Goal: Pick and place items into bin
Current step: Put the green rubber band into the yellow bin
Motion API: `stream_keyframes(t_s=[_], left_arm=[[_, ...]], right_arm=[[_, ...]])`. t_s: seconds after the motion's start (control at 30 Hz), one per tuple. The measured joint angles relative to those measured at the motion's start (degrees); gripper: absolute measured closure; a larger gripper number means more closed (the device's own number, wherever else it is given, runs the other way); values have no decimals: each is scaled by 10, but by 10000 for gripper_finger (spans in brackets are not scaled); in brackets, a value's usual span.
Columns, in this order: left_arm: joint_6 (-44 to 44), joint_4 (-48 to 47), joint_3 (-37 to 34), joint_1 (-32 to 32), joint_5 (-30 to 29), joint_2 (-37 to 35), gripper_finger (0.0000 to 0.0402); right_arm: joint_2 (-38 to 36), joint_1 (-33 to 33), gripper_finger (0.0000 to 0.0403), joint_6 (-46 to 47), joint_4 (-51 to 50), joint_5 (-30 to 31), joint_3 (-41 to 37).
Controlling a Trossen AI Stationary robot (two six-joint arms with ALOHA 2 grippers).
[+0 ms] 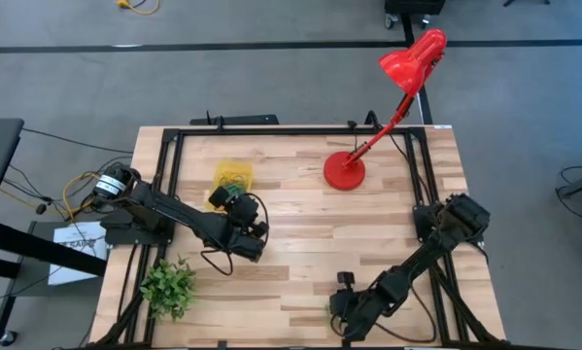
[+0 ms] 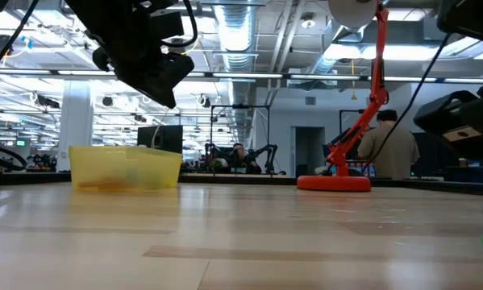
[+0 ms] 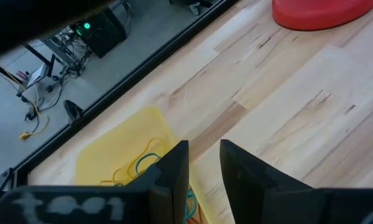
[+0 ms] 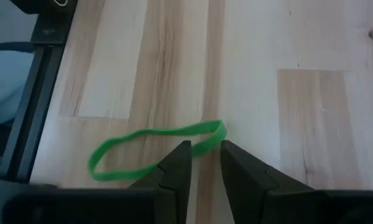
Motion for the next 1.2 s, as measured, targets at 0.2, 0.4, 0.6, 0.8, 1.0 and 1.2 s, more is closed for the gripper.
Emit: stream_keyframes(t_s=[0.2,0.4,0.6,0.8,1.0,1.2], left_arm=[[0,0,0,0,9,0,319],[0,0,0,0,10,0,319],[0,0,0,0,10,0,319],[0,0,0,0,9,0,319],[1,-5,0,0,5,0,319],[1,-5,0,-11,5,-22,319]], right_arm=[[4,-9,324,7,-12,-3,11],[16,-17,324,5,25,-3,11],[22,-22,357,-23,47,-9,11],[18,-29,394,-43,43,0,14],[8,-60,399,-70,-74,93,64],[8,-135,401,-102,-163,297,108]])
